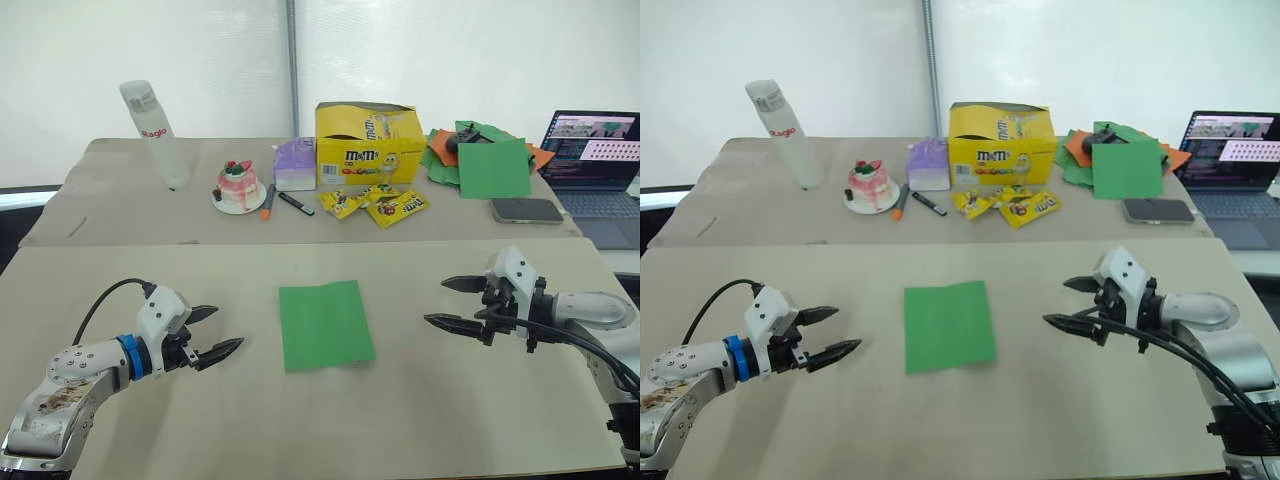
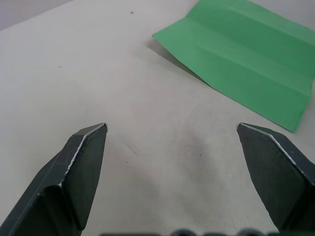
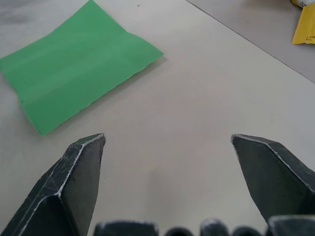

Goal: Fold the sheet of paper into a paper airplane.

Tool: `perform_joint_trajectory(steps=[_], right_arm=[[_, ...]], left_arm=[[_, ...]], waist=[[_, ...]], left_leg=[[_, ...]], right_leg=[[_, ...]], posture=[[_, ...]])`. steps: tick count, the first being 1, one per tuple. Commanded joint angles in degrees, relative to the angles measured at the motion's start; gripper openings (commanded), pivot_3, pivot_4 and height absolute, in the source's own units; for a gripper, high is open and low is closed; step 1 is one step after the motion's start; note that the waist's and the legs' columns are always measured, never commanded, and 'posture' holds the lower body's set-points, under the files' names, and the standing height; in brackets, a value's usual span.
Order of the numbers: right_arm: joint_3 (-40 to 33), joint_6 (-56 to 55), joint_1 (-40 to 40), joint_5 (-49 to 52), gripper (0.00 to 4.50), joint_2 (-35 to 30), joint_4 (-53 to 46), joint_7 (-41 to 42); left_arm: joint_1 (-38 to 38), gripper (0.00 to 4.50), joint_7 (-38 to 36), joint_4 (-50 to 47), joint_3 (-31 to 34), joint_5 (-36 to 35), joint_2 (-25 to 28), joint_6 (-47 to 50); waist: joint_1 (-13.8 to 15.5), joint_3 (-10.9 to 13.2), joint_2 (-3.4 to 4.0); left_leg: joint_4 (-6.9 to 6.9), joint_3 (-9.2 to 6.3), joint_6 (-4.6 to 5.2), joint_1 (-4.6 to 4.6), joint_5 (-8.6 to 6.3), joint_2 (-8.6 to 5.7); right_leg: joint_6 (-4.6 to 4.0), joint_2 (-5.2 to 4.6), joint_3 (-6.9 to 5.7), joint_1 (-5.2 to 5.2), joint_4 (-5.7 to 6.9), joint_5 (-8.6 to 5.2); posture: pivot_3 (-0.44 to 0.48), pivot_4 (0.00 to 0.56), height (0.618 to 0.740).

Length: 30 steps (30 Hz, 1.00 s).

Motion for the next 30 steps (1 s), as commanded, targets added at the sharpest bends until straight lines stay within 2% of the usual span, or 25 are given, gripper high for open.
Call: perform_joint_trajectory(steps=[1,5,9,10,14,16,19,21,22,27,30], right_arm=[[-1.0,-1.0,0.0,-0.1,4.50,-0.2,-1.1,-0.4],[-0.1,0.7,2.0,-0.8,4.50,-1.3,-6.9,-1.2],[2.0,2.3,2.9,-2.0,4.50,-1.6,-12.0,-2.9],[2.3,2.8,2.9,-2.2,3.95,-1.5,-12.7,-3.6],[3.3,4.0,2.9,-3.3,2.63,-1.1,-14.5,-5.7],[3.5,5.7,2.5,-2.5,1.94,0.1,-14.9,-7.2],[4.2,7.3,1.7,-1.6,0.94,2.2,-14.2,-8.7],[5.8,7.0,1.0,-2.8,0.24,3.2,-13.2,-9.4],[6.7,6.9,0.6,-3.4,0.05,3.8,-12.7,-9.8],[15.9,6.6,-2.5,-9.3,0.05,5.5,-10.0,-10.6],[19.1,4.6,-5.0,-12.1,0.05,6.5,-5.9,-10.3]], left_arm=[[-3.2,4.47,-0.9,0.9,0.3,-0.5,-0.1,-1.3],[-13.9,4.47,-3.7,1.3,-6.4,0.1,-1.6,-2.5],[-21.0,3.34,-6.0,4.3,-13.0,2.9,-2.6,-3.7],[-22.0,2.96,-6.4,4.9,-14.7,3.9,-2.8,-4.2],[-24.6,1.65,-4.7,8.7,-19.9,8.2,-5.7,-5.1],[-24.6,0.98,-3.2,11.8,-22.9,13.3,-6.0,-7.6],[-24.6,0.01,-1.1,13.8,-24.9,15.5,-8.3,-7.8],[-24.0,0.00,-0.5,13.9,-26.1,17.1,-9.2,-8.2],[-23.7,0.00,-0.2,13.9,-26.5,17.6,-9.7,-8.1],[-21.4,0.00,2.7,14.5,-28.7,21.2,-11.6,-7.5],[-20.5,0.00,3.1,14.2,-29.2,21.9,-11.9,-7.0]], waist=[[0.0,0.0,0.00],[0.8,0.0,0.00],[-0.1,-0.1,0.05],[-0.2,-0.1,0.06],[-0.4,-0.1,0.07],[-0.4,-0.1,0.07],[-0.2,-0.1,0.07],[-0.1,-0.1,0.07],[0.0,-0.1,0.07],[0.1,-0.2,0.09],[0.1,-0.3,0.13]], left_leg=[[0.00,0.00,0.00,0.00,0.00,0.00],[0.18,-0.06,0.00,-0.07,0.02,-0.01],[0.29,0.01,0.04,-0.08,0.00,-0.05],[0.29,0.02,0.04,-0.07,0.00,-0.04],[0.35,0.06,0.06,-0.06,0.01,-0.05],[0.49,0.06,0.08,-0.06,-0.01,-0.04],[0.61,0.06,0.10,-0.09,-0.02,-0.04],[0.66,0.06,0.13,-0.09,-0.03,-0.06],[0.67,0.06,0.13,-0.10,-0.03,-0.07],[0.71,0.05,0.16,-0.09,-0.05,-0.09],[0.71,0.05,0.16,-0.08,-0.05,-0.10]], right_leg=[[0.00,0.00,0.00,0.00,0.00,0.00],[0.02,-0.01,-0.12,-0.02,0.06,0.01],[0.08,0.01,-0.08,0.04,0.09,0.06],[0.08,0.03,-0.08,0.02,0.11,0.06],[0.08,0.06,-0.10,0.02,0.15,0.06],[0.08,0.08,-0.10,0.01,0.17,0.06],[0.08,0.09,-0.08,0.02,0.18,0.06],[0.11,0.09,-0.09,0.02,0.19,0.08],[0.12,0.08,-0.08,0.02,0.19,0.09],[0.16,0.06,-0.08,0.02,0.19,0.11],[0.16,0.05,-0.09,0.02,0.20,0.11]], posture=[[0.000,0.150,0.740],[0.000,0.150,0.740],[0.000,0.150,0.740],[0.000,0.150,0.740],[0.000,0.150,0.740],[0.000,0.150,0.740],[0.000,0.150,0.740],[0.000,0.150,0.740],[0.000,0.150,0.740],[0.000,0.150,0.740],[0.000,0.150,0.740]])
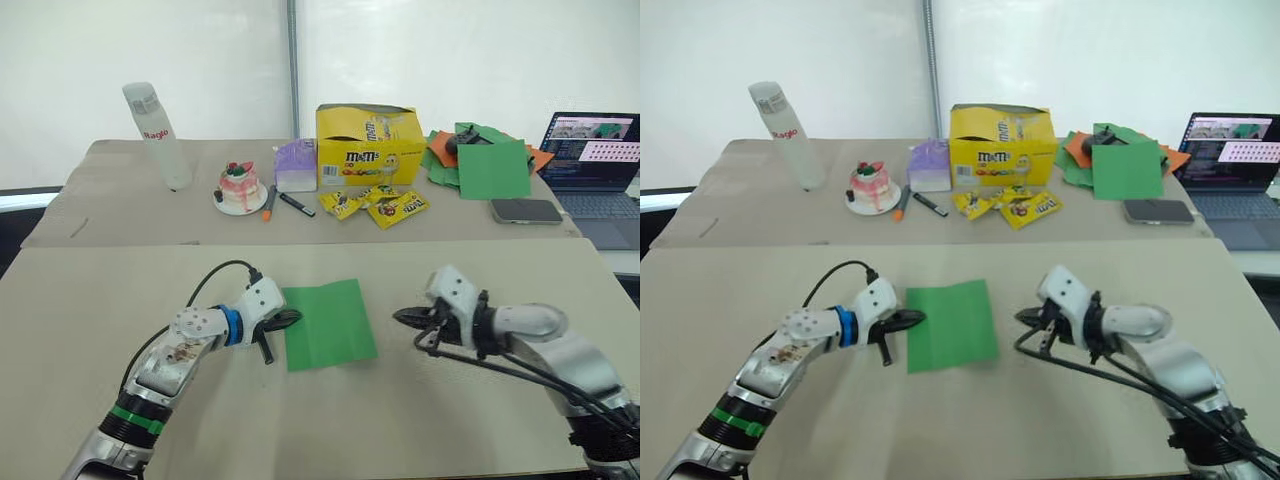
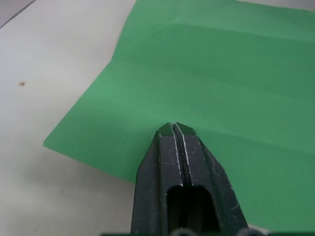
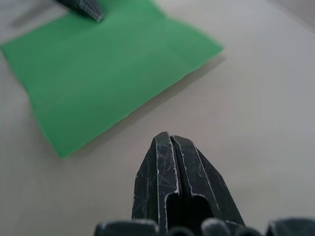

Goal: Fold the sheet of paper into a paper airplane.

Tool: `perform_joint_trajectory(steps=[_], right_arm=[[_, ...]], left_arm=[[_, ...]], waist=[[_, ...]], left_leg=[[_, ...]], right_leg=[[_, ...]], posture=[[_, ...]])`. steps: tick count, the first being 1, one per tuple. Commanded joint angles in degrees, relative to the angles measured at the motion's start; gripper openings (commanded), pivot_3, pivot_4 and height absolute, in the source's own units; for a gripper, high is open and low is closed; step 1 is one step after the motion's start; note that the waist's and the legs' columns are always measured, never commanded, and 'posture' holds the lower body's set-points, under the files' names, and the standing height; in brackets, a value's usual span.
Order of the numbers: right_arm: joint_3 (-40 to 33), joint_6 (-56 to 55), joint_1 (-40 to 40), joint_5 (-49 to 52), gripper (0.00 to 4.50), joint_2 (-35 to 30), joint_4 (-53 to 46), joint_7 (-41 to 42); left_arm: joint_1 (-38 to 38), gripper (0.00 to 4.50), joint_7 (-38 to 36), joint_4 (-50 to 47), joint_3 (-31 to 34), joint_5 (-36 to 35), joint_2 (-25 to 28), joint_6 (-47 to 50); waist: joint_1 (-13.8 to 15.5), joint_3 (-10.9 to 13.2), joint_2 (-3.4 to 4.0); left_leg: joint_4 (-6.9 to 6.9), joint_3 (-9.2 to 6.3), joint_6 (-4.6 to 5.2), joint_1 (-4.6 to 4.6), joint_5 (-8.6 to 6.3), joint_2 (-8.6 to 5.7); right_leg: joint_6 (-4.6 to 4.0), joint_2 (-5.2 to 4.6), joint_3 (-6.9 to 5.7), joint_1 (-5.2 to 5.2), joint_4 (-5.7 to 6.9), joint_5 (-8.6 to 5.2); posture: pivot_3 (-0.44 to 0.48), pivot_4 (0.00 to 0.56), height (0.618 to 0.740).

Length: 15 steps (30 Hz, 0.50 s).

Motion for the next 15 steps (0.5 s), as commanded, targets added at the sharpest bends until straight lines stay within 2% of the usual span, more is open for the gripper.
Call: perform_joint_trajectory(steps=[1,6,15], right_arm=[[2.1,-3.3,-3.0,-3.3,0.05,0.7,3.8,0.5],[4.8,-6.9,-5.0,-4.5,0.05,2.7,8.1,3.4],[-2.3,-0.3,-7.6,9.5,0.05,12.6,6.6,5.9]], left_arm=[[1.8,0.00,0.6,0.3,-1.9,1.9,-0.2,1.4],[2.8,0.00,1.0,-0.6,-2.8,2.8,0.0,2.3],[3.6,0.00,2.7,-1.5,-1.4,1.9,-1.7,4.4]], waist=[[0.0,-0.1,0.02],[-0.1,-0.4,0.01],[-0.1,-0.6,0.16]], left_leg=[[0.01,0.00,0.00,0.01,0.00,0.00],[0.02,0.03,0.02,0.05,-0.01,-0.01],[0.03,0.00,0.08,0.04,-0.05,-0.04]], right_leg=[[0.00,0.00,0.00,-0.01,-0.01,0.00],[0.02,0.02,-0.01,0.01,0.00,0.01],[0.02,-0.02,0.02,-0.03,0.06,0.01]], posture=[[0.000,0.150,0.740],[0.000,0.150,0.740],[0.000,0.150,0.740]])
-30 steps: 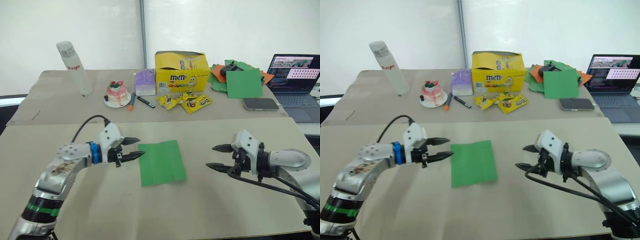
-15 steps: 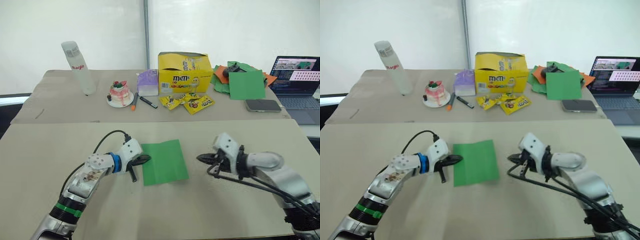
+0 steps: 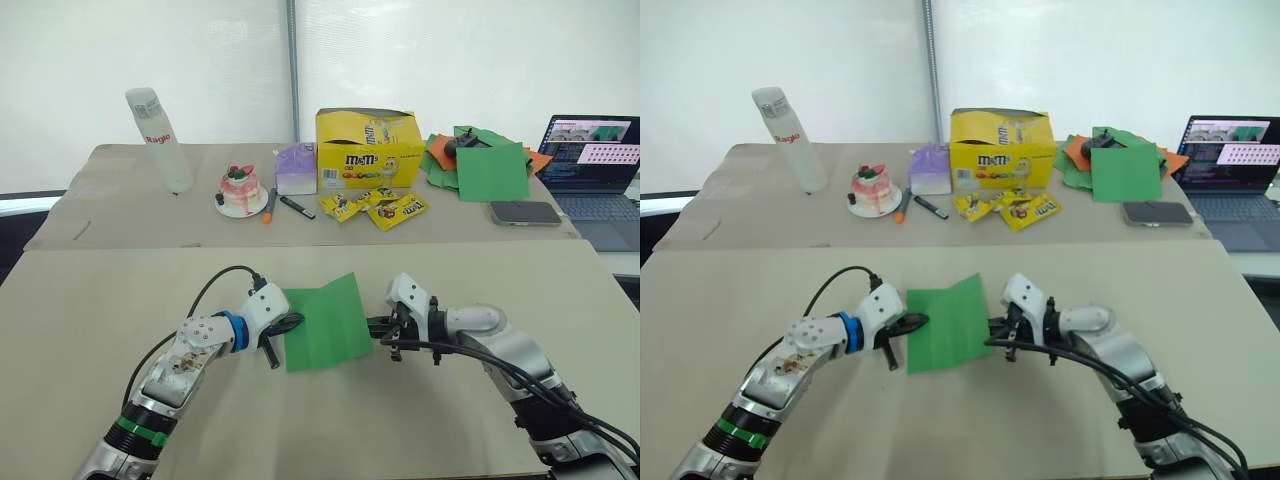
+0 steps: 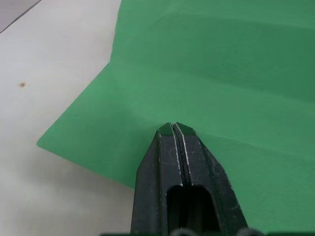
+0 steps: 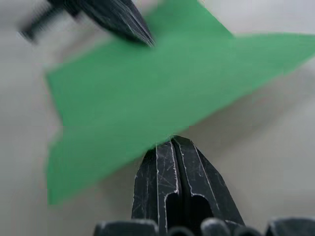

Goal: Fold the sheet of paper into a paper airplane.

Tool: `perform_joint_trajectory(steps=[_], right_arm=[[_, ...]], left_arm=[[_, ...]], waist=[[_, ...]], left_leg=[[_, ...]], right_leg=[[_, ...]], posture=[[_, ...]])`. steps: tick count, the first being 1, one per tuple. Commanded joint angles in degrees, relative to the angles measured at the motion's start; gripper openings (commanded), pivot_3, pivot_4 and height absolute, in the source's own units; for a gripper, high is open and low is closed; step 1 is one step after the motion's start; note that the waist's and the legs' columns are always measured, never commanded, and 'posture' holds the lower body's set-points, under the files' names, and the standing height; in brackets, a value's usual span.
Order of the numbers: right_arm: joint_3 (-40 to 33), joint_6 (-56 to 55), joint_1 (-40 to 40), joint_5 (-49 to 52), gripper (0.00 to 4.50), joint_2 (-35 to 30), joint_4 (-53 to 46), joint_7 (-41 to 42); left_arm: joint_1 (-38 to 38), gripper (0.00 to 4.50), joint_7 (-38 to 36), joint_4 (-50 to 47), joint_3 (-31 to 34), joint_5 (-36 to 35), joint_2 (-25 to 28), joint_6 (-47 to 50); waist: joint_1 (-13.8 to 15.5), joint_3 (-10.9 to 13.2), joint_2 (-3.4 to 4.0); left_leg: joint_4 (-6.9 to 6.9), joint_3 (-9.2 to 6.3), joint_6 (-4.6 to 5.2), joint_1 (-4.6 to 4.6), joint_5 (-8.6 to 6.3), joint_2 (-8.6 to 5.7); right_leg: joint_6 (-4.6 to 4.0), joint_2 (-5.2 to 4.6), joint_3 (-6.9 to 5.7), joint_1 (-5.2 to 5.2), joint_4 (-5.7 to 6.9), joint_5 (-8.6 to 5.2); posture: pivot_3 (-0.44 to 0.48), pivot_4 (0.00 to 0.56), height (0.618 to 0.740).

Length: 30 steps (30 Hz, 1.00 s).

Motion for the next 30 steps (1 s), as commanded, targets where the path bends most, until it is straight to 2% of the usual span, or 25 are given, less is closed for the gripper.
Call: perform_joint_trajectory(steps=[1,4,7,13,19,25,28,30], right_arm=[[-4.1,2.6,-2.0,5.6,0.05,2.7,-2.2,-0.2],[-2.9,3.2,-2.5,6.4,0.05,5.7,-2.0,-0.7],[0.5,1.3,-3.2,3.0,0.05,8.0,-0.1,-1.5],[4.3,-2.3,-4.5,-2.3,0.05,12.2,8.7,-3.9],[7.5,-4.6,-6.8,-6.2,0.05,14.3,16.2,-2.7],[9.9,-6.9,-8.9,-10.3,0.05,14.1,20.0,-2.2],[11.0,-8.2,-9.8,-12.2,0.05,13.8,21.4,-2.1],[11.7,-9.0,-10.3,-13.2,0.05,13.8,21.9,-1.8]], left_arm=[[1.5,0.00,0.5,1.1,-0.7,0.6,-0.4,2.5],[1.8,0.00,0.6,0.6,-0.2,0.1,-0.6,3.3],[2.4,0.00,0.9,0.1,0.5,-0.8,-0.9,3.9],[3.8,0.00,1.5,-2.6,2.5,-2.2,-0.9,6.2],[5.3,0.00,2.1,-4.6,6.2,-4.1,0.1,8.7],[6.7,0.00,0.4,-7.1,16.9,-10.5,4.3,11.4],[6.2,0.00,-2.2,-8.9,23.9,-17.9,4.9,12.8],[5.8,0.00,-3.5,-10.9,24.8,-21.8,4.2,13.9]], waist=[[0.0,0.0,0.01],[-0.1,0.0,0.02],[-0.2,0.0,0.05],[-0.5,0.0,0.06],[-1.5,-0.1,0.08],[-2.0,-0.1,0.10],[-1.9,-0.1,0.10],[-1.7,-0.1,0.10]], left_leg=[[0.00,0.00,0.00,0.00,0.00,-0.01],[0.00,-0.05,0.00,0.01,0.00,0.00],[0.00,-0.04,0.00,0.01,0.00,-0.01],[0.00,-0.04,-0.01,0.04,0.00,-0.06],[-0.01,-0.05,-0.01,0.10,0.00,-0.07],[-0.09,-0.19,-0.04,0.27,-0.02,-0.07],[-0.08,-0.22,-0.04,0.28,-0.02,-0.08],[-0.07,-0.22,-0.04,0.30,-0.02,-0.09]], right_leg=[[0.00,0.00,-0.01,0.00,-0.02,0.00],[0.00,0.00,0.00,-0.02,0.00,0.00],[0.00,-0.01,0.00,-0.03,0.05,0.00],[0.00,-0.02,-0.02,-0.11,0.50,0.00],[0.00,-0.02,-0.03,-0.11,0.47,0.00],[-0.03,0.04,-0.02,-0.18,0.50,0.02],[-0.07,0.03,-0.04,-0.20,0.47,0.04],[-0.08,0.02,-0.05,-0.19,0.46,0.05]], posture=[[0.000,0.150,0.740],[0.000,0.150,0.740],[0.000,0.150,0.740],[0.000,0.150,0.740],[0.000,0.150,0.740],[0.000,0.150,0.740],[0.000,0.150,0.740],[0.000,0.150,0.740]])
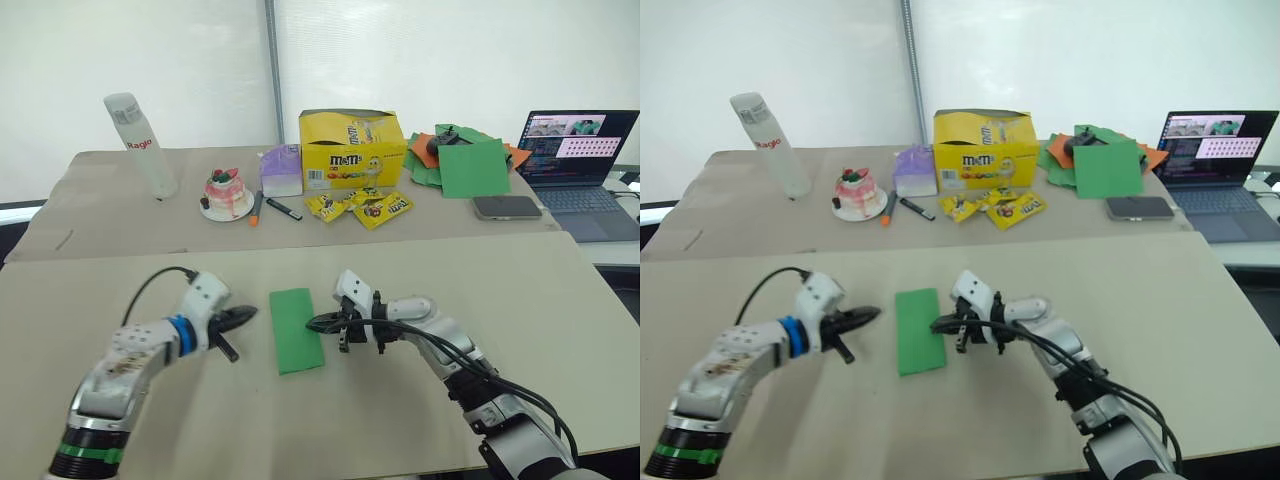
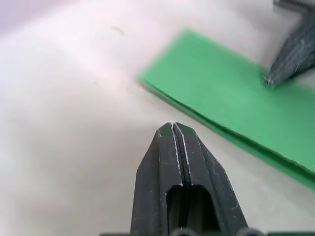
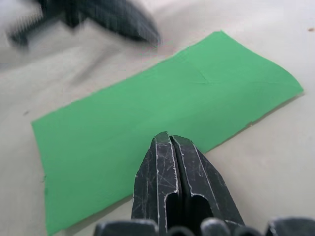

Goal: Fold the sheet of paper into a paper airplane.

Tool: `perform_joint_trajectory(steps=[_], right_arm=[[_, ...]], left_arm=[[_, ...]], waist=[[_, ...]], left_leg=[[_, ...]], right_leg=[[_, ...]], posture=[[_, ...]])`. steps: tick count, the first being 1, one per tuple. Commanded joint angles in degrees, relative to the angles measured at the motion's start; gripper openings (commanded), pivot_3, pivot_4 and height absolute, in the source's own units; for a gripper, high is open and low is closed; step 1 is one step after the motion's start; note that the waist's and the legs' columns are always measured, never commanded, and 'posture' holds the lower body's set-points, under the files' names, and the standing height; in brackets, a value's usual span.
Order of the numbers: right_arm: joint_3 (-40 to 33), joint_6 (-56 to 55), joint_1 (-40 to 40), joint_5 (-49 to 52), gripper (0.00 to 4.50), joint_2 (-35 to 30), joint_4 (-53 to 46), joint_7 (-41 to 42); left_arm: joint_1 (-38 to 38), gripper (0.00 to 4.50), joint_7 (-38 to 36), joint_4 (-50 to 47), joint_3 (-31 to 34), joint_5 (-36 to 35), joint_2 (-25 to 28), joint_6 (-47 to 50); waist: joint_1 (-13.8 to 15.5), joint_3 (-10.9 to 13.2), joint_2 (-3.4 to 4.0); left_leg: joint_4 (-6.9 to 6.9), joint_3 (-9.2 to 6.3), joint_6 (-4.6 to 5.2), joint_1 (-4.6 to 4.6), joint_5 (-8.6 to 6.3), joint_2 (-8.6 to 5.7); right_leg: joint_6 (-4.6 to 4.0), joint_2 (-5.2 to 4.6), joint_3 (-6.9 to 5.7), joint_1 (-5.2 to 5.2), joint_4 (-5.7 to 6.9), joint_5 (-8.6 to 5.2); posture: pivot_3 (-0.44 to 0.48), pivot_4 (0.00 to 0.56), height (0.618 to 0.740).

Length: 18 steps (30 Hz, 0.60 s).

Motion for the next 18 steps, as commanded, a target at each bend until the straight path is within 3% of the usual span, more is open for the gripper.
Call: perform_joint_trajectory(steps=[1,3,10,18], right_arm=[[2.4,-0.8,-0.2,-4.2,0.05,-0.5,3.0,-0.7],[2.4,-1.0,-0.3,-4.6,0.05,-0.4,3.1,-0.8],[0.8,-2.2,0.7,-4.4,0.05,-1.2,1.1,-0.9],[0.9,-5.0,1.7,-6.3,0.05,-2.3,1.9,-2.2]], left_arm=[[-1.2,0.00,-2.2,-5.4,1.6,-7.3,-1.2,1.7],[-1.5,0.00,-1.9,-6.3,-1.1,-7.4,-2.1,1.8],[-0.4,0.00,-1.9,2.0,-12.8,2.9,-2.1,-6.6],[2.5,0.00,-2.9,4.4,-18.5,6.2,-3.4,-11.8]], waist=[[0.3,0.0,0.01],[0.4,0.0,0.02],[0.3,0.0,0.08],[0.8,0.0,0.13]], left_leg=[[0.00,0.00,0.01,0.04,-0.01,-0.03],[0.00,-0.01,0.05,0.11,-0.03,-0.08],[-0.01,0.01,0.04,0.06,-0.04,-0.10],[0.00,-0.07,0.14,0.12,-0.09,-0.22]], right_leg=[[0.00,-0.02,0.00,0.00,0.00,0.00],[0.00,-0.05,0.02,0.00,-0.01,0.00],[0.00,-0.03,0.05,0.03,0.02,0.00],[0.00,-0.11,0.03,0.01,-0.08,0.00]], posture=[[0.000,0.150,0.740],[0.000,0.150,0.740],[0.000,0.150,0.740],[0.000,0.150,0.740]])
